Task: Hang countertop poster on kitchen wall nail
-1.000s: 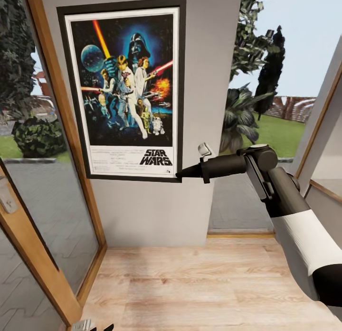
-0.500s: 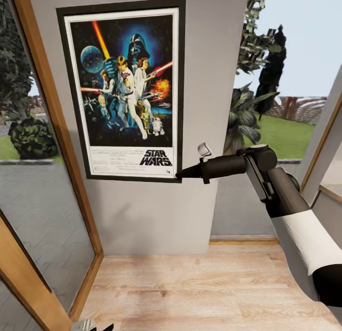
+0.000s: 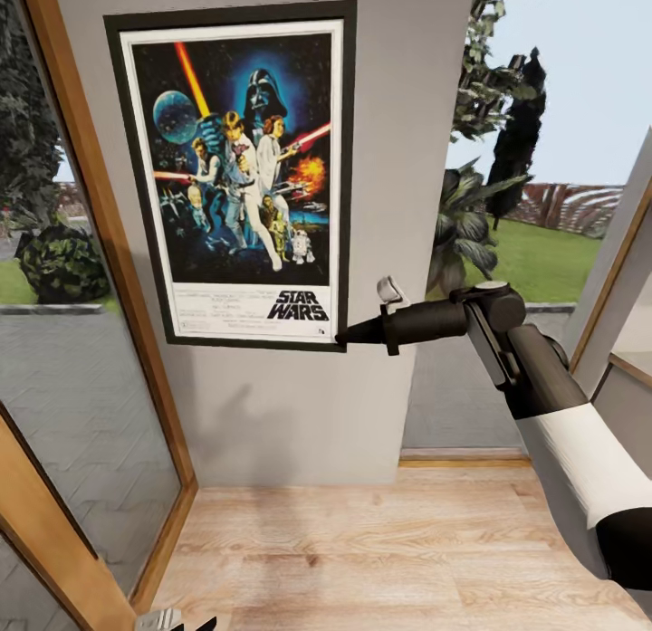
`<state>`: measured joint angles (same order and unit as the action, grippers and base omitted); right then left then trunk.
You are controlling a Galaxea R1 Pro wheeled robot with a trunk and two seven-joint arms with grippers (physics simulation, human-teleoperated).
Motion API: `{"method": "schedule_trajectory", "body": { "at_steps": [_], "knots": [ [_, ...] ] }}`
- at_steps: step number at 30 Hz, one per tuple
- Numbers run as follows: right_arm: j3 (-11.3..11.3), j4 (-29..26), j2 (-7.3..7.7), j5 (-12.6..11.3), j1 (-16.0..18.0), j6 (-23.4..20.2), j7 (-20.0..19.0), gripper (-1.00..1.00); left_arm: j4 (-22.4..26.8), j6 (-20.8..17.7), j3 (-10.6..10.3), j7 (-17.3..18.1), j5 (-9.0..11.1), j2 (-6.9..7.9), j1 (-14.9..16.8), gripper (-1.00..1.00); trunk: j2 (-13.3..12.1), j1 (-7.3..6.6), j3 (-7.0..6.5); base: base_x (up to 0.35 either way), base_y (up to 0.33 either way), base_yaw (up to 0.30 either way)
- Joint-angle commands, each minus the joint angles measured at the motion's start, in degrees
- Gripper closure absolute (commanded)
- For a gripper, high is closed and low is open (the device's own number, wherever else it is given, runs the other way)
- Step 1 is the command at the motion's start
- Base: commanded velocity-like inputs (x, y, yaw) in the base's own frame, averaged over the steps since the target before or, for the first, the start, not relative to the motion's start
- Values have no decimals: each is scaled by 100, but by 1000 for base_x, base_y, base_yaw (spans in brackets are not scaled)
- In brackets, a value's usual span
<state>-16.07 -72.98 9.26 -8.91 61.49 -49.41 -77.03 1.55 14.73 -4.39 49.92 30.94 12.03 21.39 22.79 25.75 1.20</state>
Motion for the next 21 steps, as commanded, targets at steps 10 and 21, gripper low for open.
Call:
{"method": "schedule_trajectory", "body": {
  "at_steps": [10,21],
  "knots": [
    [-12,57,5,-41,-10,-2,-1,100,-5,35,-47,9,31,1,6,-100,13,4,13,0,0,0],
    [-12,69,14,-39,-15,9,-4,100,-5,34,-48,9,33,1,6,-100,13,4,13,0,0,0]
  ]
}}
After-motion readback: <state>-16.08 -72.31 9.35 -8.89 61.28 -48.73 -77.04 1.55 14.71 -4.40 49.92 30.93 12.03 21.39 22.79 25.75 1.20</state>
